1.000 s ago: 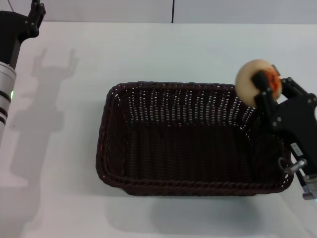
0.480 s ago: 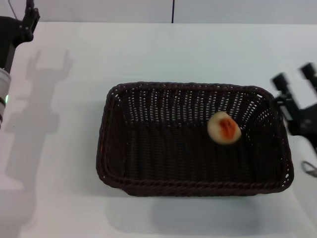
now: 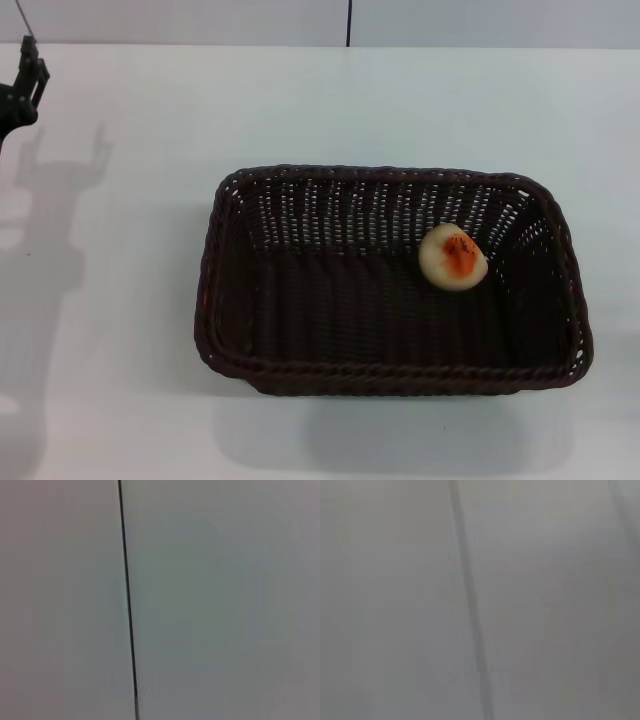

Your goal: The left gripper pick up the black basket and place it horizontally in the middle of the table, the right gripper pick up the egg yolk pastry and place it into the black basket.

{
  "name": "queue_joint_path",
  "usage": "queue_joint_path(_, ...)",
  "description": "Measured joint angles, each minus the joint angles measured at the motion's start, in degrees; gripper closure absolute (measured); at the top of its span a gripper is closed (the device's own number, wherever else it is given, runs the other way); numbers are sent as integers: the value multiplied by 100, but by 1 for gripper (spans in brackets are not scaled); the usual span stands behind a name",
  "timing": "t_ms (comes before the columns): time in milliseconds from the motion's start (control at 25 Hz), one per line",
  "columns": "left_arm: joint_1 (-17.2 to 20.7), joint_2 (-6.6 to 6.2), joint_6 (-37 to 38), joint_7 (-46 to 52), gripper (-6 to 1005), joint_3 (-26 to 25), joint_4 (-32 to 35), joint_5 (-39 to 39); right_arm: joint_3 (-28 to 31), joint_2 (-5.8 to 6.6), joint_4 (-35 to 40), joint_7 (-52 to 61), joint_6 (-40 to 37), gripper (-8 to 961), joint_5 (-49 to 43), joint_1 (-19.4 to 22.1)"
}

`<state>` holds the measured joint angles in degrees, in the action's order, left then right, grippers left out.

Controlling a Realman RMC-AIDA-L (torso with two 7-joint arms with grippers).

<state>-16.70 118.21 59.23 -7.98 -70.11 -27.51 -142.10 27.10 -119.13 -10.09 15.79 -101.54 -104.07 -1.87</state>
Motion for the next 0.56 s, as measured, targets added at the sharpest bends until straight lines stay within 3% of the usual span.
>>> queue_joint_path(200,146,40,124,16,202,18,86,40,404,-21,88,21,107,137,4,164)
queue_joint_path(560,154,64,482,222,202,179,471,48,445,-30,62,33,128,137,10,156)
